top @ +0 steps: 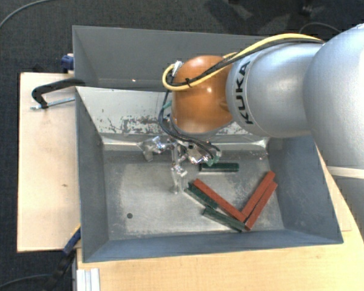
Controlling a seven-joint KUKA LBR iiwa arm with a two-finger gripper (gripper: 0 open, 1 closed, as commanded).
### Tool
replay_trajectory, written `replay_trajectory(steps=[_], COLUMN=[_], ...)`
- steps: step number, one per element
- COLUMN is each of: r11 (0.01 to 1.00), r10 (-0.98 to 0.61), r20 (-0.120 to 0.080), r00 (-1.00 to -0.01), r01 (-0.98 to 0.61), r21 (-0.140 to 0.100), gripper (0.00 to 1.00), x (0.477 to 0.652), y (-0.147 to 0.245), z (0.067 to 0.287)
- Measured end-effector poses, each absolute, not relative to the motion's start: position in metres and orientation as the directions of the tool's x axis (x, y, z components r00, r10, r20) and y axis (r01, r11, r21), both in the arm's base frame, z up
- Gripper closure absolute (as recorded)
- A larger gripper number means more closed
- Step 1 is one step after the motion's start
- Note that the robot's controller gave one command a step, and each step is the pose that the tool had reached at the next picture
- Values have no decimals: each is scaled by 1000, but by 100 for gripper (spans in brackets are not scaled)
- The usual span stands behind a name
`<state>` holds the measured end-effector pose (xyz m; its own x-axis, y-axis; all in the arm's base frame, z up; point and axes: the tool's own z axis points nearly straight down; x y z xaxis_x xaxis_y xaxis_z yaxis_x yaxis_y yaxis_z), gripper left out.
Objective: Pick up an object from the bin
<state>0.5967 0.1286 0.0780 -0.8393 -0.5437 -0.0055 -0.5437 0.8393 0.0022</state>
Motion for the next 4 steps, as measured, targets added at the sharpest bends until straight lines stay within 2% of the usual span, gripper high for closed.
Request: replay_trajectory(steps=[1,2,3,4], r11=[773,747,418,418], r10=[-635,-665,-908,-908], r20=[-1,0,0,-3], r00=[-773,-747,-418,-418], r01=[-635,-665,-908,-908], r21=[-3,-5,2,-1], gripper=[0,0,0,100], x=[599,582,503,505], y=[29,-72,-89,-88], z=[71,88,70,71])
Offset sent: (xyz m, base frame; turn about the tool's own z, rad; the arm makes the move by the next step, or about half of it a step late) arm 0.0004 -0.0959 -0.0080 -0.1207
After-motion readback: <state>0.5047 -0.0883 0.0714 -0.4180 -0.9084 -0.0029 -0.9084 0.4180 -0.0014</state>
